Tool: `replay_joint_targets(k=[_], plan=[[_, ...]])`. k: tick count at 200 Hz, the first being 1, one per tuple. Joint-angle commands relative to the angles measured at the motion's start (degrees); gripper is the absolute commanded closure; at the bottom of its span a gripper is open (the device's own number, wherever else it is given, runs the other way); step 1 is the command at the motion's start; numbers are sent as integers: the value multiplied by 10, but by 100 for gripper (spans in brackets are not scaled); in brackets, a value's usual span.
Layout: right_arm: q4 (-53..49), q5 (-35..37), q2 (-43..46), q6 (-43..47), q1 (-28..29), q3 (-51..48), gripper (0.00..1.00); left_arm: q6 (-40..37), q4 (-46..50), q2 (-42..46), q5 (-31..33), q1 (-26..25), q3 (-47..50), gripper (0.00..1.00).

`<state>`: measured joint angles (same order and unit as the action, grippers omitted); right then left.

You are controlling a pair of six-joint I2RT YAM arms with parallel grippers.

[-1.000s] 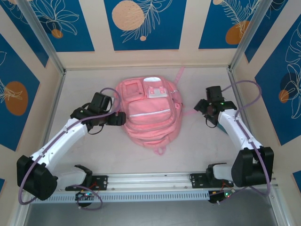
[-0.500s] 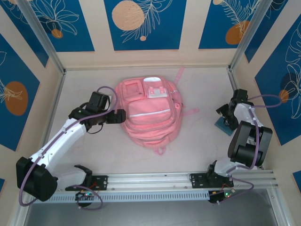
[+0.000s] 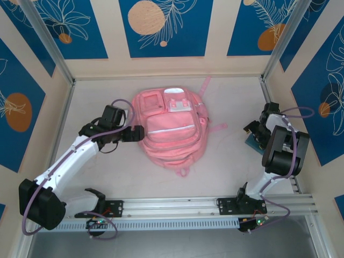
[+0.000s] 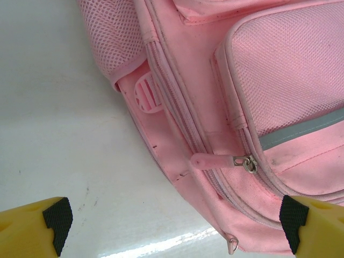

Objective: Pack the student bag

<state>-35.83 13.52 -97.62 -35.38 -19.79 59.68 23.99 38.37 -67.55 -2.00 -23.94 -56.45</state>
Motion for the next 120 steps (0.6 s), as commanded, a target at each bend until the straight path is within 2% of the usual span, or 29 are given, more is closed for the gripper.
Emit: replay_joint_targets(k=[1, 30, 67, 103, 120], plan=[[-2, -41, -25, 23, 28, 10, 13, 6, -6, 9, -15, 9, 4, 0], [3, -59, -19, 26, 80, 0, 13, 7, -4, 11, -17, 9, 6, 0], [-8, -78, -23, 43, 175, -1, 13, 5, 0, 13, -17, 9, 10, 0], [-46, -133, -17, 43, 251, -12, 13, 6, 0, 18, -18, 9, 13, 0], [-68, -117, 5, 44, 287, -25, 15, 7, 2, 20, -19, 9, 13, 0]])
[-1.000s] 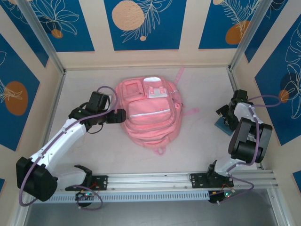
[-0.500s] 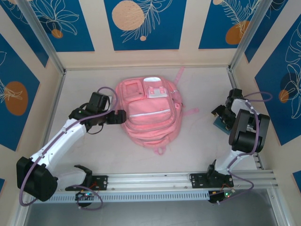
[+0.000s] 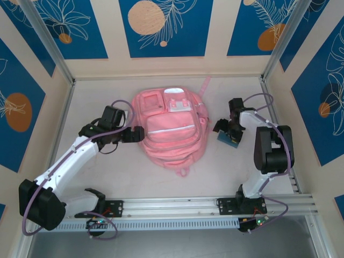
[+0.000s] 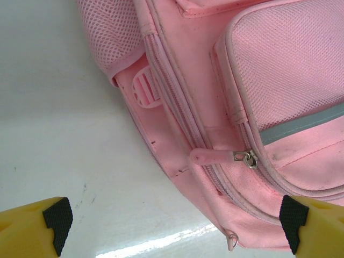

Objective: Pack the student bag

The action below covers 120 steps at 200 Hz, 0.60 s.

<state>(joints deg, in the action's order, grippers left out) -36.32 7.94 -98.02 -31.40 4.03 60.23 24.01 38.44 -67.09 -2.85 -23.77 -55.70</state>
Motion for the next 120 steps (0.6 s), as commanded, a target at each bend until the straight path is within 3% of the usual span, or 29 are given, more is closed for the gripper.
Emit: replay_joint_targets(k=[1, 17, 34, 87, 120], plan=[[-65, -58, 10, 3, 50, -31, 15, 6, 1, 15, -10, 8, 6, 0], [-99, 1, 35, -3, 63, -15, 19, 7, 3, 16, -14, 7, 6, 0], [-128, 37, 54, -12, 66, 28, 31, 6, 5, 16, -18, 7, 5, 0], [-87, 23, 10, -92, 112, 68, 81, 20, 3, 25, -18, 7, 9, 0], [-69, 42, -12, -139, 128, 48, 98, 18, 14, 26, -22, 7, 1, 0]])
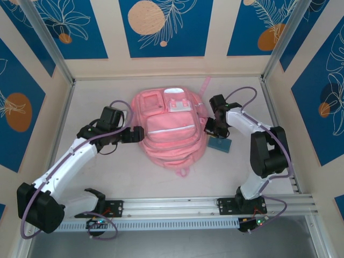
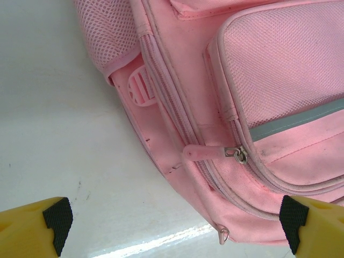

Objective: Pack the student bag

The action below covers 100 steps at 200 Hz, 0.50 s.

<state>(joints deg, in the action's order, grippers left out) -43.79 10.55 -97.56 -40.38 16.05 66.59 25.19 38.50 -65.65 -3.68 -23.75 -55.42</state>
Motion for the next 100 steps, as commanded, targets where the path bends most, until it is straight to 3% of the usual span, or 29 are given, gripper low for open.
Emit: replay_joint_targets(k=[1, 53, 100], plan=[[6, 16, -17, -50, 8, -17, 98, 6, 14, 11, -14, 7, -2, 0], [29, 15, 14, -67, 9, -94, 100, 11, 7, 10, -22, 7, -5, 0], [25, -3, 100, -68, 9, -185, 92, 12, 8, 10, -26, 7, -5, 0]])
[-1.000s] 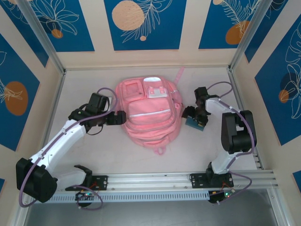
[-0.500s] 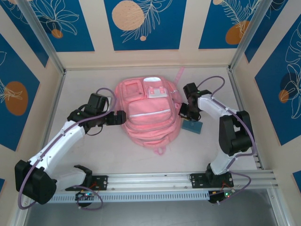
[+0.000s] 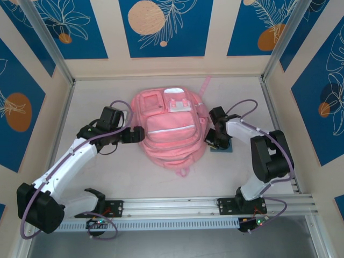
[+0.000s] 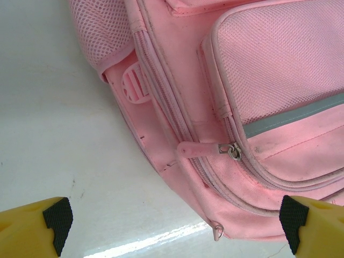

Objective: Pack the student bag

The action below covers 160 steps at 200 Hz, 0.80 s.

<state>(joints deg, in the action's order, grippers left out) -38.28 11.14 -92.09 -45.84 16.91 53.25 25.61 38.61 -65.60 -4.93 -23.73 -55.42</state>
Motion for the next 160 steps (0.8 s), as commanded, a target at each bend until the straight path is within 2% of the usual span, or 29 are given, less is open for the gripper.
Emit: replay_joint_targets(k=[1, 26, 50, 60, 113, 135, 160], plan=[[-30, -8, 48, -14, 0, -54, 92, 7, 7, 10, -14, 7, -5, 0], [-40, -14, 109, -16, -8, -83, 84, 11, 4, 10, -21, 7, -6, 0], [-43, -17, 166, -28, -28, -88, 68, 13, 2, 9, -30, 7, -10, 0], [-40, -22, 185, -39, -43, -94, 64, 12, 3, 8, -31, 7, -13, 0], [23, -122, 228, -57, -177, -162, 61, 7, 8, 7, -38, 6, -19, 0], [59, -178, 208, -37, -203, -175, 57, 7, 4, 4, -39, 7, -19, 0], [84, -204, 180, -32, -221, -187, 58, 9, 1, 0, -36, 7, -18, 0]])
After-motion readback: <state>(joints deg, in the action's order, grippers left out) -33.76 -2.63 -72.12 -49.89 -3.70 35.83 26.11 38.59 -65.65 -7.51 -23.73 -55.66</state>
